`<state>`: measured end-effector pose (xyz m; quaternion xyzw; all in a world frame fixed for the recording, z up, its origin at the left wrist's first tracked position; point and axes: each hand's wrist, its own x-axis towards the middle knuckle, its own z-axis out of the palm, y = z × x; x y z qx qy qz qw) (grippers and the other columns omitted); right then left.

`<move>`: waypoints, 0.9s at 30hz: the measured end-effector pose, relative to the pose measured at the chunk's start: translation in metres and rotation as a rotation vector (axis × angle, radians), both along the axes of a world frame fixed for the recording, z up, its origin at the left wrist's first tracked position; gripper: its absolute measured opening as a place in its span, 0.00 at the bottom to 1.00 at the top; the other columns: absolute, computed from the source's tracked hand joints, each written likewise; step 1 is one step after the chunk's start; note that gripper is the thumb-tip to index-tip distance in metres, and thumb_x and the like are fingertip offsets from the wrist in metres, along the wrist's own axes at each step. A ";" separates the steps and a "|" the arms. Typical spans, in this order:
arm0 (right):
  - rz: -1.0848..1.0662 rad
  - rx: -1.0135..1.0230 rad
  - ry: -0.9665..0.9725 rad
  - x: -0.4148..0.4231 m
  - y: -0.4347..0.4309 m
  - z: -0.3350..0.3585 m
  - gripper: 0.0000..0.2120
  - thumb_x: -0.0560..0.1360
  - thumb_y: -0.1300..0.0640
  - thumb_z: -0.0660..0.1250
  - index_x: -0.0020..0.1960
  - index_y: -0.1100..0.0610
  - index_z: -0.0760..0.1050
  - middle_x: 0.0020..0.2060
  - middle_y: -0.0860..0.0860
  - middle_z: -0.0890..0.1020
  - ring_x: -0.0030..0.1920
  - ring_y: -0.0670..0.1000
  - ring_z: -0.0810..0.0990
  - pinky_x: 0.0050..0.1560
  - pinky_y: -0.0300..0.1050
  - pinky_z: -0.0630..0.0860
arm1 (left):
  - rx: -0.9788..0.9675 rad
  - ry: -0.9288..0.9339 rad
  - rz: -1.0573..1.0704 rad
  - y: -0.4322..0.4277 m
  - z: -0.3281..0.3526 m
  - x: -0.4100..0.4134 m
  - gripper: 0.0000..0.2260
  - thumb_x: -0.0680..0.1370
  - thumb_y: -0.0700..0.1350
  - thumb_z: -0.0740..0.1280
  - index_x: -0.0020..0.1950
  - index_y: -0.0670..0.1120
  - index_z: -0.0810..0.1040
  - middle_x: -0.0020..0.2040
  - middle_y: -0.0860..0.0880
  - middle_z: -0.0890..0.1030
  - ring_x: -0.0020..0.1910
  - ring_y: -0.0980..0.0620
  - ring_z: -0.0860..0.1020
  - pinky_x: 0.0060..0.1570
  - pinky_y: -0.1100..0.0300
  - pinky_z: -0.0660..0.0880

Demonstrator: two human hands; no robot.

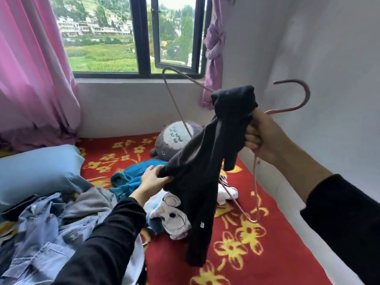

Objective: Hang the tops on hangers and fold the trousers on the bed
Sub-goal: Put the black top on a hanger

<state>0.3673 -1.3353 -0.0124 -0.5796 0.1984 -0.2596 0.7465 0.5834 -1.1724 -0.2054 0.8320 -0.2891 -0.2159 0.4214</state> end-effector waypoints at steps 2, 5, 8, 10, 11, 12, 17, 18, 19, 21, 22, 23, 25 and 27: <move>-0.038 0.007 0.009 -0.010 -0.011 -0.005 0.20 0.80 0.54 0.59 0.30 0.54 0.60 0.20 0.47 0.60 0.19 0.44 0.56 0.21 0.35 0.51 | -0.058 0.088 -0.162 -0.007 0.003 -0.007 0.04 0.78 0.43 0.68 0.50 0.45 0.80 0.50 0.46 0.80 0.51 0.49 0.76 0.54 0.56 0.71; -0.121 -0.040 0.108 -0.014 -0.025 -0.029 0.18 0.79 0.58 0.61 0.32 0.53 0.60 0.21 0.47 0.59 0.19 0.44 0.55 0.19 0.36 0.52 | -0.101 0.011 -0.159 -0.022 0.011 -0.019 0.07 0.80 0.40 0.63 0.43 0.42 0.76 0.37 0.49 0.73 0.39 0.52 0.69 0.39 0.58 0.65; -0.275 -0.185 0.374 -0.014 -0.037 -0.057 0.16 0.76 0.60 0.63 0.33 0.52 0.62 0.20 0.47 0.60 0.17 0.45 0.57 0.20 0.35 0.52 | -0.166 -0.136 -0.181 -0.037 0.043 -0.024 0.08 0.79 0.40 0.64 0.39 0.44 0.75 0.32 0.53 0.71 0.35 0.54 0.68 0.34 0.59 0.64; -0.352 -0.206 0.477 -0.015 -0.044 -0.074 0.17 0.74 0.63 0.64 0.31 0.53 0.62 0.20 0.48 0.61 0.17 0.45 0.58 0.19 0.34 0.53 | -0.202 -0.217 -0.248 -0.044 0.072 -0.028 0.11 0.77 0.41 0.67 0.35 0.50 0.76 0.29 0.56 0.73 0.31 0.57 0.70 0.32 0.61 0.66; -0.370 -0.179 0.478 -0.016 -0.047 -0.081 0.18 0.73 0.65 0.65 0.31 0.53 0.61 0.23 0.49 0.60 0.17 0.45 0.57 0.19 0.34 0.53 | -0.215 -0.244 -0.277 -0.046 0.085 -0.033 0.11 0.76 0.42 0.68 0.35 0.53 0.77 0.29 0.57 0.75 0.31 0.59 0.72 0.33 0.63 0.68; -0.373 -0.134 0.457 -0.016 -0.048 -0.087 0.18 0.71 0.68 0.65 0.32 0.53 0.60 0.25 0.49 0.59 0.18 0.45 0.56 0.20 0.34 0.52 | -0.220 -0.269 -0.300 -0.049 0.097 -0.039 0.10 0.76 0.43 0.69 0.35 0.55 0.79 0.30 0.59 0.78 0.31 0.62 0.73 0.33 0.65 0.70; -0.060 0.016 0.279 -0.017 -0.028 -0.109 0.16 0.66 0.78 0.61 0.46 0.60 0.69 0.25 0.52 0.63 0.22 0.46 0.59 0.23 0.37 0.54 | -0.267 -0.289 -0.405 -0.066 0.140 -0.073 0.15 0.73 0.44 0.72 0.29 0.61 0.79 0.24 0.62 0.75 0.25 0.66 0.71 0.29 0.72 0.65; 0.034 0.027 0.242 -0.016 -0.021 -0.113 0.21 0.67 0.78 0.60 0.54 0.61 0.71 0.29 0.54 0.66 0.26 0.47 0.61 0.25 0.40 0.55 | -0.272 -0.286 -0.400 -0.068 0.145 -0.078 0.14 0.73 0.45 0.73 0.29 0.60 0.79 0.24 0.62 0.75 0.24 0.66 0.70 0.29 0.70 0.65; 0.100 0.044 0.210 -0.013 -0.015 -0.118 0.27 0.68 0.78 0.60 0.62 0.59 0.70 0.34 0.56 0.68 0.29 0.49 0.61 0.27 0.42 0.54 | -0.271 -0.290 -0.395 -0.071 0.149 -0.081 0.13 0.72 0.46 0.73 0.30 0.59 0.80 0.23 0.61 0.74 0.24 0.66 0.70 0.29 0.69 0.66; 0.153 0.115 0.151 -0.005 -0.003 -0.126 0.33 0.69 0.79 0.58 0.68 0.52 0.67 0.36 0.56 0.66 0.28 0.48 0.59 0.28 0.42 0.51 | -0.258 -0.301 -0.384 -0.071 0.153 -0.085 0.11 0.71 0.47 0.74 0.30 0.58 0.80 0.23 0.61 0.74 0.23 0.66 0.70 0.29 0.70 0.67; 0.172 0.164 0.119 0.000 0.002 -0.128 0.31 0.70 0.78 0.57 0.65 0.52 0.69 0.35 0.55 0.65 0.26 0.46 0.58 0.27 0.40 0.49 | -0.258 -0.305 -0.372 -0.070 0.154 -0.086 0.11 0.71 0.48 0.74 0.29 0.58 0.80 0.22 0.61 0.74 0.23 0.66 0.70 0.28 0.71 0.67; 0.191 0.204 0.095 0.003 0.004 -0.129 0.25 0.71 0.77 0.57 0.60 0.53 0.72 0.33 0.54 0.63 0.24 0.44 0.58 0.26 0.39 0.49 | -0.263 -0.306 -0.352 -0.068 0.155 -0.085 0.10 0.70 0.49 0.74 0.29 0.57 0.81 0.22 0.61 0.74 0.23 0.65 0.70 0.28 0.70 0.67; 0.221 0.165 0.126 0.009 0.005 -0.129 0.11 0.75 0.70 0.62 0.45 0.54 0.75 0.31 0.52 0.61 0.23 0.44 0.56 0.24 0.38 0.49 | -0.277 -0.302 -0.299 -0.061 0.155 -0.080 0.05 0.68 0.51 0.75 0.32 0.55 0.83 0.24 0.60 0.75 0.26 0.64 0.71 0.31 0.64 0.70; 0.233 0.023 0.231 0.013 0.003 -0.127 0.08 0.75 0.63 0.66 0.38 0.56 0.72 0.29 0.50 0.61 0.25 0.45 0.56 0.24 0.39 0.50 | -0.307 -0.256 -0.249 -0.054 0.154 -0.075 0.03 0.67 0.51 0.75 0.34 0.54 0.85 0.26 0.58 0.77 0.29 0.60 0.73 0.36 0.60 0.73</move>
